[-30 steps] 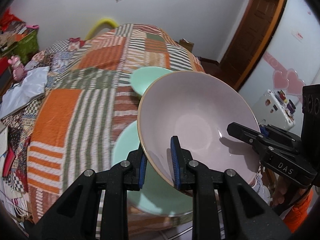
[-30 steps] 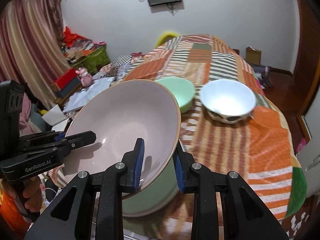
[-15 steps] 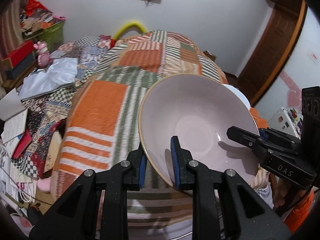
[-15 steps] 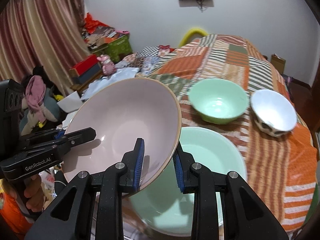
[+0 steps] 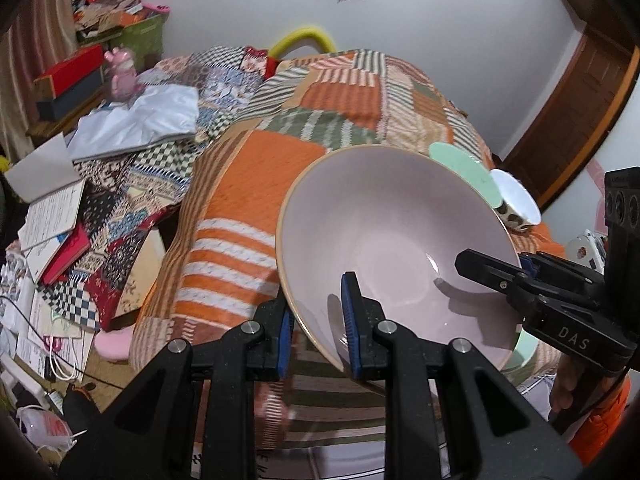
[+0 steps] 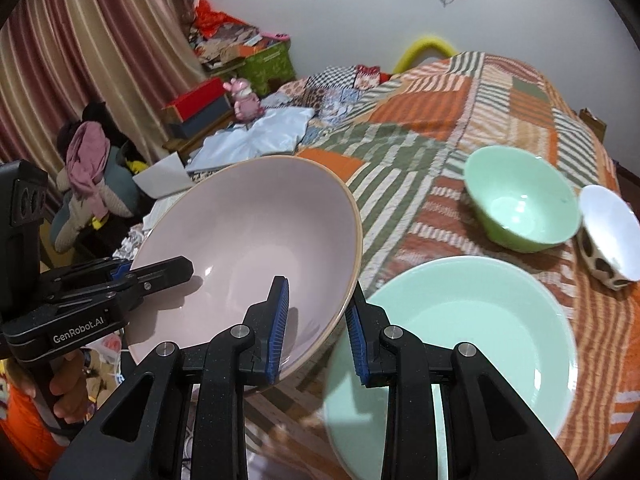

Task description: Organize plates and bowls

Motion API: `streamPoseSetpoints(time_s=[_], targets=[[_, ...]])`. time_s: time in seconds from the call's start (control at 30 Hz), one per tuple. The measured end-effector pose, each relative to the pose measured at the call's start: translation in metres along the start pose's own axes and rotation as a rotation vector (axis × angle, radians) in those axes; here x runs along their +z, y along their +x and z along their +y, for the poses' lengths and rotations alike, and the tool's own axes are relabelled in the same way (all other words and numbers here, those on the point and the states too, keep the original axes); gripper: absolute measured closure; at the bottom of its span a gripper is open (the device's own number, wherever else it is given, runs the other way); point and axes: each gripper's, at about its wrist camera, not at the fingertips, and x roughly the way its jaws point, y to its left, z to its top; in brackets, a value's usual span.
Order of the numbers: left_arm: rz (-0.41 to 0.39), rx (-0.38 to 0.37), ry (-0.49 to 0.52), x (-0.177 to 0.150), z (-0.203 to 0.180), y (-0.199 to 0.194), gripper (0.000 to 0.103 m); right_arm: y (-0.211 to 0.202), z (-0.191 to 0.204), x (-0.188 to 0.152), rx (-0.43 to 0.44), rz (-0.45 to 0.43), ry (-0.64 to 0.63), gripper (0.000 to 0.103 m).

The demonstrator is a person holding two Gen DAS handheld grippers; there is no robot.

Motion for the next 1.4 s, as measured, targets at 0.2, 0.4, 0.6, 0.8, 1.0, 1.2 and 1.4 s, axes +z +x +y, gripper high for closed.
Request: streamPoseSetpoints(time_s=[0.2, 0.4, 0.6, 0.8, 1.0, 1.2, 1.4], targets=[[0.038, 0.016, -0.038, -0.002, 0.022, 0.017, 0.081, 0.026, 0.006, 0.001, 0.015, 0.058, -0.010, 0.077], [0.088, 0.027, -0.069, -0.007, 0.039, 0.039, 0.081, 0.050, 0.006, -0.002, 0.018, 0.121, -0.007, 0.077], [0.099, 0.033, -0.055, -0.012, 0.040, 0.046, 0.081, 0.053, 0.003, -0.005, 0.027, 0.150, -0.002, 0.076], [0.083, 0.030, -0.073, -0.010, 0.043, 0.039, 0.081, 0.045, 0.000, -0.003, 0.026, 0.127, 0.002, 0.076], [0.044, 0.060, -0.053, -0.003, 0.038, 0.021, 0.081, 0.026, -0.009, 0.000, 0.015, 0.079, 0.017, 0.076], [-0.012, 0.075, -0.016, 0.007, 0.022, 0.000, 0.072, 0.004, -0.022, 0.006, -0.004, 0.026, 0.028, 0.076], [-0.086, 0.067, 0.058, 0.023, -0.012, -0.016, 0.057, -0.020, -0.041, 0.012, -0.035, -0.035, 0.045, 0.074]])
